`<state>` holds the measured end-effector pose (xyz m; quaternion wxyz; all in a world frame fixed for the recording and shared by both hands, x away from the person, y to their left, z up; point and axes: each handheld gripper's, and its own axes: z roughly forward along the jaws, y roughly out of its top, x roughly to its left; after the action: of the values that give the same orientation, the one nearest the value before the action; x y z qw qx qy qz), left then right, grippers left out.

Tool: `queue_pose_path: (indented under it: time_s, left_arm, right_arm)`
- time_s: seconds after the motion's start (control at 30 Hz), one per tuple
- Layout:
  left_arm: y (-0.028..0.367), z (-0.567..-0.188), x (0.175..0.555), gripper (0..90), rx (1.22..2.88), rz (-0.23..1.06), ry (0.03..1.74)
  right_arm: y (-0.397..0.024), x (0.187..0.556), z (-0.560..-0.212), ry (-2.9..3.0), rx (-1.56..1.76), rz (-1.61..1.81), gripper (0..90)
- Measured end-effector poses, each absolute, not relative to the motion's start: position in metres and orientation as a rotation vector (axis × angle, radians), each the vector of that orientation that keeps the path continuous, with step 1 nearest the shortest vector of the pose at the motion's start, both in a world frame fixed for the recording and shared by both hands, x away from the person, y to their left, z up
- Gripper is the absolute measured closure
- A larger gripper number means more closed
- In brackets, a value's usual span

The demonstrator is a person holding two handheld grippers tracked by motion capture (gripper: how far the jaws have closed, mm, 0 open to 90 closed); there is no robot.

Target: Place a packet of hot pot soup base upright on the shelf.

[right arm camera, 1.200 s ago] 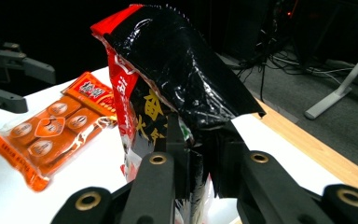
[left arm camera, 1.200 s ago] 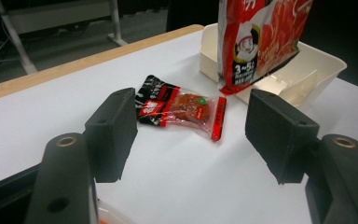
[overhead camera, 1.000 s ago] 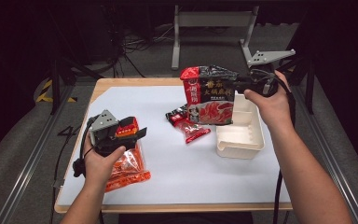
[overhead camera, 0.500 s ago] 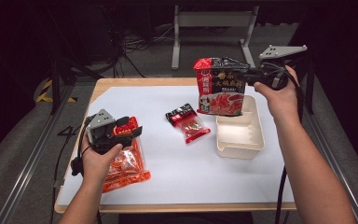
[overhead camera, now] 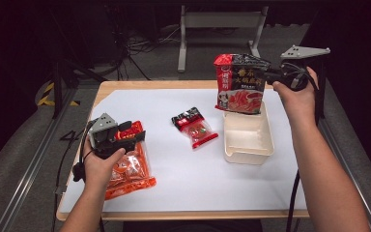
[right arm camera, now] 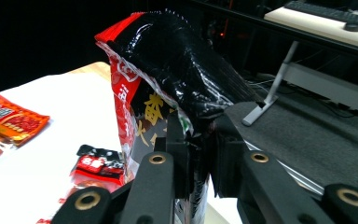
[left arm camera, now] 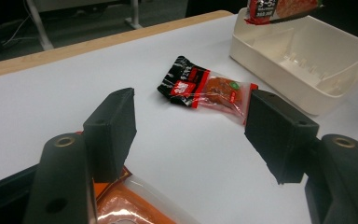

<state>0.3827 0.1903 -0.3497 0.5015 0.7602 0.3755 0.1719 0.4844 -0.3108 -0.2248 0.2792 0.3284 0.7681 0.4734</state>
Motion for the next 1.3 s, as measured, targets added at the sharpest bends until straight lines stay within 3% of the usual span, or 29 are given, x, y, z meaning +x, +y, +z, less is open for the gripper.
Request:
queue_pose_path:
  time_s: [1.3]
  left_arm:
    - [0.195, -0.354, 0.381, 34.6, 1.861, 0.430, 0.925]
  right_arm:
    - [-0.333, 0.508, -0.274, 2.000, 0.910, 1.300, 78.7]
